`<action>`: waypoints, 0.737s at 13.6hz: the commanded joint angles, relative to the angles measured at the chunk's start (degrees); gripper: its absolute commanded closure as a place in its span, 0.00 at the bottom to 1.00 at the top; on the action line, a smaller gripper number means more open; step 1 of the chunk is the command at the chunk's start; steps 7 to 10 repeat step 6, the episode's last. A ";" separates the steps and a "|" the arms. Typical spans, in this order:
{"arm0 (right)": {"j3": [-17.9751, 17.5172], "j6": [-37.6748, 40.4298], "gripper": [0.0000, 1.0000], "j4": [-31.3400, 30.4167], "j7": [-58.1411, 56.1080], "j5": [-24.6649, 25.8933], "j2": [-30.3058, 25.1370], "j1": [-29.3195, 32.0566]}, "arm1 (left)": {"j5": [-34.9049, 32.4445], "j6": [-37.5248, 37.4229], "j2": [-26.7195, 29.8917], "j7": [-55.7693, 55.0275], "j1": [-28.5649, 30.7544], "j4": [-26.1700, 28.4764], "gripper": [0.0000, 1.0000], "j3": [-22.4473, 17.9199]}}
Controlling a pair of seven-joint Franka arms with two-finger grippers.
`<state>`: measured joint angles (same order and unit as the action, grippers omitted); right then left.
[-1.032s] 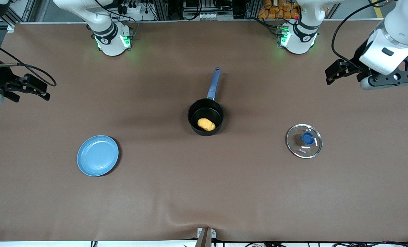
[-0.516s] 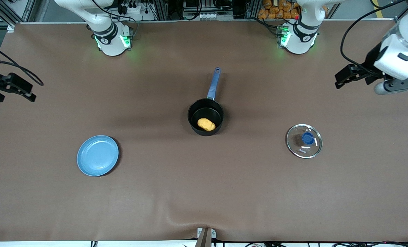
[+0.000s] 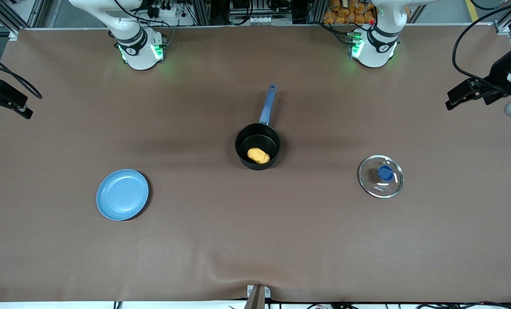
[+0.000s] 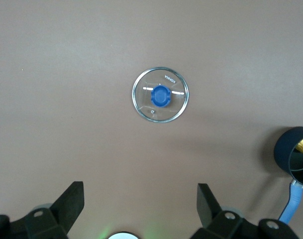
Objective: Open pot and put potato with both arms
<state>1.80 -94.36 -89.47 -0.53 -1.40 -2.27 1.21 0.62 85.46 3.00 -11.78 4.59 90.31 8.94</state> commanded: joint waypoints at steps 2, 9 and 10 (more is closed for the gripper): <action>-0.92 -2.85 0.00 -3.43 0.00 0.17 -2.04 1.61 | 0.96 -1.35 2.80 -0.26 -0.37 1.45 0.00 1.69; -0.92 -2.49 0.00 -2.29 0.09 0.26 -1.95 0.82 | 0.79 -1.62 2.80 -0.08 -0.11 1.01 0.00 1.87; -0.92 -2.49 0.00 -2.29 0.09 0.26 -1.95 0.82 | 0.79 -1.62 2.80 -0.08 -0.11 1.01 0.00 1.87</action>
